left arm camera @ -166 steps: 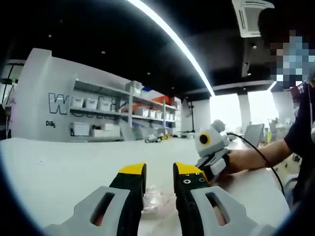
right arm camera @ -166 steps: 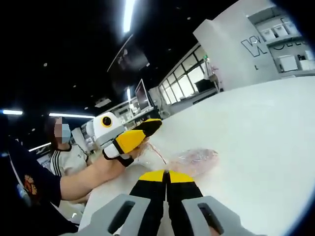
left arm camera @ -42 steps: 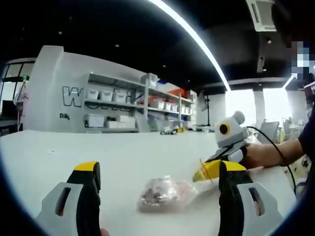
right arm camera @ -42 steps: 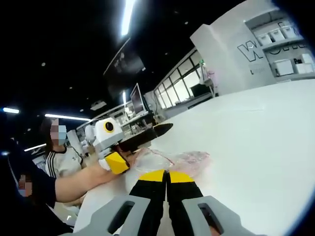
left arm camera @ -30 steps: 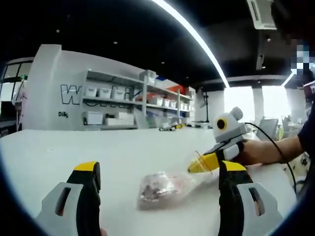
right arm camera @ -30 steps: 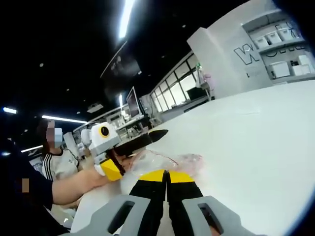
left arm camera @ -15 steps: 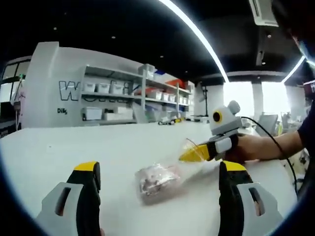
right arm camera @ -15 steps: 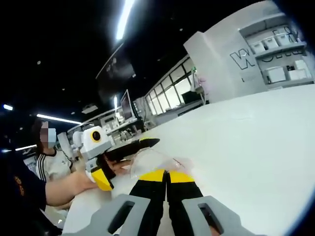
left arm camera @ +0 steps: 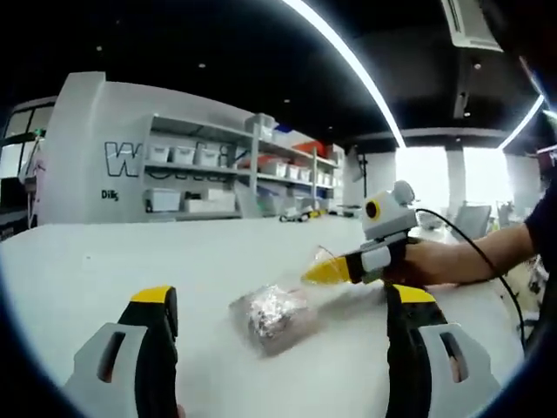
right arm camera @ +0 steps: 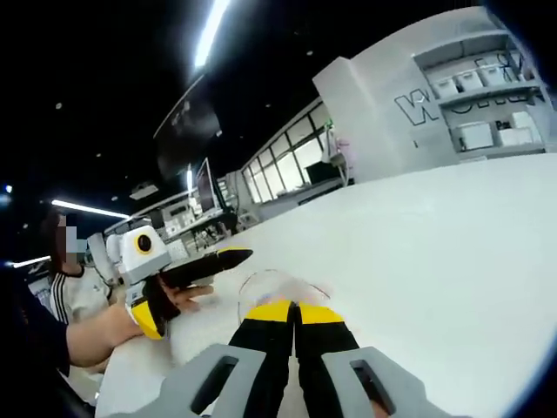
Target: Open the resealable bag by pulling the two sides of the seal apart until the entire bag opening is separated and visibly accessible.
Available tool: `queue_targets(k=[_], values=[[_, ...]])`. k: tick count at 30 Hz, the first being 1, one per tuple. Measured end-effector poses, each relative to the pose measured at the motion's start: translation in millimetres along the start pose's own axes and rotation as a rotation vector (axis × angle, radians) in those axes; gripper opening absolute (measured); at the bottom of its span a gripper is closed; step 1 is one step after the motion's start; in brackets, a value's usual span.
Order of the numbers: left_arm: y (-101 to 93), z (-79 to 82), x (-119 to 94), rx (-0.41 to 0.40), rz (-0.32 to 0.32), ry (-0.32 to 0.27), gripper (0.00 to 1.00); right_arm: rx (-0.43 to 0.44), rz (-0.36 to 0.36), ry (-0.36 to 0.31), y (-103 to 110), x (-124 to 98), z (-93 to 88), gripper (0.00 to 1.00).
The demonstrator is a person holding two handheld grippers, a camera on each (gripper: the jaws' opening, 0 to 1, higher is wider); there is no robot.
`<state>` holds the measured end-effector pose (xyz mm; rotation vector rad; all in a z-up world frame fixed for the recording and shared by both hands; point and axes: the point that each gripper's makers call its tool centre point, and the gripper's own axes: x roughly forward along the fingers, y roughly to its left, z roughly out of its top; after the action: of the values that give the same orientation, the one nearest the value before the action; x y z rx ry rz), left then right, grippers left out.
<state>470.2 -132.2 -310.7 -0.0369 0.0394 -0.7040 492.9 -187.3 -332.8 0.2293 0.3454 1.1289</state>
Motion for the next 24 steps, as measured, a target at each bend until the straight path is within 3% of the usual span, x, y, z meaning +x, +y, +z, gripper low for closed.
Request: queue_targets(k=[12, 24], values=[[-0.9, -1.1, 0, -0.003, 0.003, 0.004, 0.99, 0.025, -0.068, -0.031, -36, 17, 17.4, 0.00], [-1.1, -1.2, -1, -0.009, 0.005, 0.004, 0.99, 0.025, -0.078, -0.032, -49, 26, 23.4, 0.00]])
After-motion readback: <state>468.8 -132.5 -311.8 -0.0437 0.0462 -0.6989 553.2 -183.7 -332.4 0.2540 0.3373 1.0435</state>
